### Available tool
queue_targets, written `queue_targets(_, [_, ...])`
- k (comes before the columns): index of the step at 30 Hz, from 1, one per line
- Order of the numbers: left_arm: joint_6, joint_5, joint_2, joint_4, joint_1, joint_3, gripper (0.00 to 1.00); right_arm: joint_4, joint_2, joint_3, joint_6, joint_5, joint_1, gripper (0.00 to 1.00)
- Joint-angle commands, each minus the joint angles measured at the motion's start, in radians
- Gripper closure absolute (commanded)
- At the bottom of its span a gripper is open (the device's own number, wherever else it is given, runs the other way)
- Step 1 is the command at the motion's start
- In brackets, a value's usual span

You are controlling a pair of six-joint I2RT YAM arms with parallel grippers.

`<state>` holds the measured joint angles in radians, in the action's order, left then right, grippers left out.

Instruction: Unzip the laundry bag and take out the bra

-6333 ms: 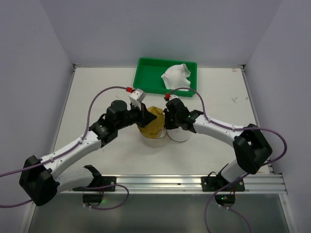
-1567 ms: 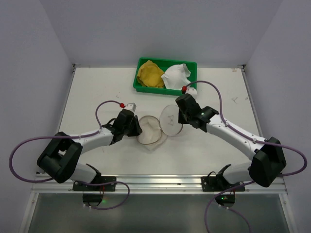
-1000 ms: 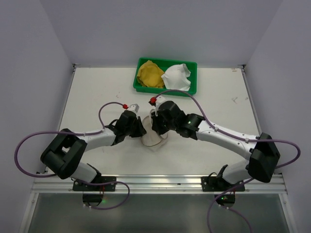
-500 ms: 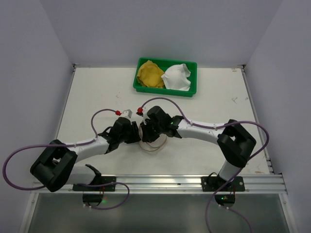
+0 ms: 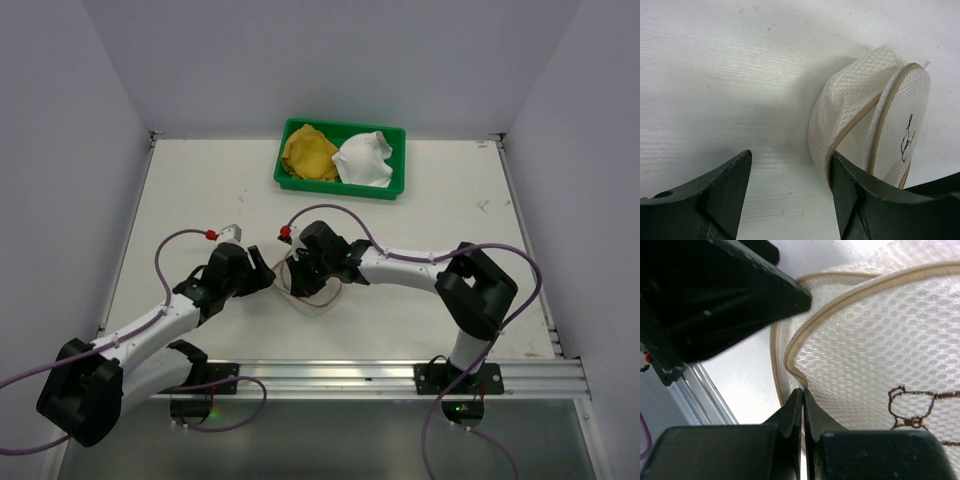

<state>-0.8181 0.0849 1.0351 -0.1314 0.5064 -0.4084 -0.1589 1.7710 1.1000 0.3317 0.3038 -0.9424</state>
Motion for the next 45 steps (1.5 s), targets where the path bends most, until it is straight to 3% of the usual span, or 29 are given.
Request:
queue_targets(1, [0.016, 0.081, -0.066, -0.123, -0.029, -0.013, 0.33, 0.021, 0.004, 0.034, -0.008, 0.034, -0.001, 1.00])
queue_targets(8, [0.010, 0.015, -0.127, -0.088, -0.045, 0.032, 0.31, 0.002, 0.008, 0.046, -0.017, 0.032, -0.002, 0.97])
queue_targets(14, [0.014, -0.043, -0.168, -0.011, -0.045, 0.082, 0.30, -0.022, -0.038, 0.057, -0.005, 0.005, -0.001, 1.00])
queue_targets(17, [0.002, -0.059, -0.152, 0.036, -0.045, 0.124, 0.36, -0.059, -0.067, 0.086, -0.019, -0.003, -0.002, 1.00])
queue_targets(24, [-0.027, -0.142, 0.008, 0.271, -0.043, 0.166, 0.76, -0.116, -0.120, 0.118, -0.048, 0.020, -0.001, 1.00])
queue_targets(29, [-0.032, -0.154, 0.114, 0.413, -0.040, 0.155, 0.89, -0.133, -0.102, 0.124, -0.056, 0.116, -0.001, 1.00])
queue_targets(35, [-0.046, -0.172, 0.184, 0.492, -0.035, 0.143, 0.92, -0.108, -0.007, 0.121, -0.045, 0.216, -0.004, 1.00])
queue_targets(45, [-0.044, -0.182, 0.125, 0.507, -0.034, 0.186, 0.91, -0.070, 0.149, 0.150, -0.059, 0.224, -0.004, 1.00])
